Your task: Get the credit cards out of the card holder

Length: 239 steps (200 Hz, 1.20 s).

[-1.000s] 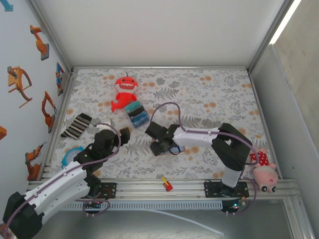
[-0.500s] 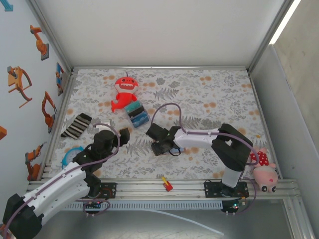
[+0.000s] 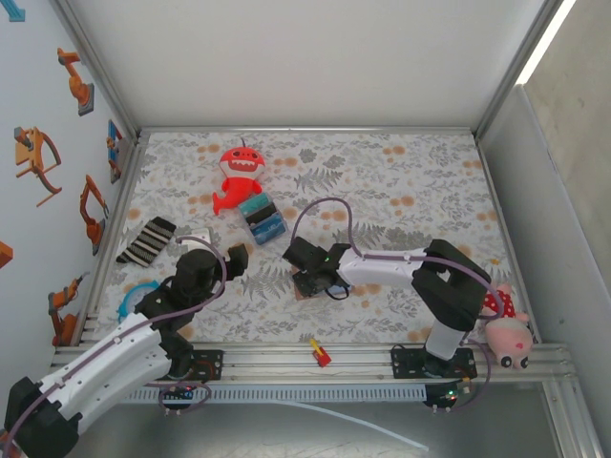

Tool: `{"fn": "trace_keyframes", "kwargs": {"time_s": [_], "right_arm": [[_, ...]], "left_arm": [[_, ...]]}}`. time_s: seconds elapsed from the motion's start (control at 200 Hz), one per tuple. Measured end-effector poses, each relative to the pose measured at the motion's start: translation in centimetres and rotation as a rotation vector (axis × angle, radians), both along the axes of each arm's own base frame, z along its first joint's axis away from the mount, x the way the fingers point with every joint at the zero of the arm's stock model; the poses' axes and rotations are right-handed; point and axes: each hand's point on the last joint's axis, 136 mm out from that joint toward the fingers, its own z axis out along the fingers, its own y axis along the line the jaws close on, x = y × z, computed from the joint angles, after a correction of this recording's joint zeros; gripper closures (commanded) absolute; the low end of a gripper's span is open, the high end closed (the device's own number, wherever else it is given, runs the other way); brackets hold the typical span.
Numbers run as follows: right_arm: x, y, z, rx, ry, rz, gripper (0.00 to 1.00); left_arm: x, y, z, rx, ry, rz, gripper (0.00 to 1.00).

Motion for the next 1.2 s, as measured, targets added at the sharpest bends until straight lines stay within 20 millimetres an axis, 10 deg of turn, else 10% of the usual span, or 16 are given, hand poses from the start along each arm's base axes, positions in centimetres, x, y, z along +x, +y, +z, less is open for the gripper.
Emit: {"fn": "trace_keyframes", "kwargs": {"time_s": [0.741,1.197], "right_arm": [[1.0,-1.5,2.2,0.013,-0.091,-0.051,0.71],[1.5,-4.8,2.7,0.032,-0.091,-0.153,0.70]], "left_arm": [[0.3,-2.7,2.1,0.052,-0.040,-0.075,0.03],[0.5,-8.0,0.7,0.237,-0.041,-0.176,0.03]]}}
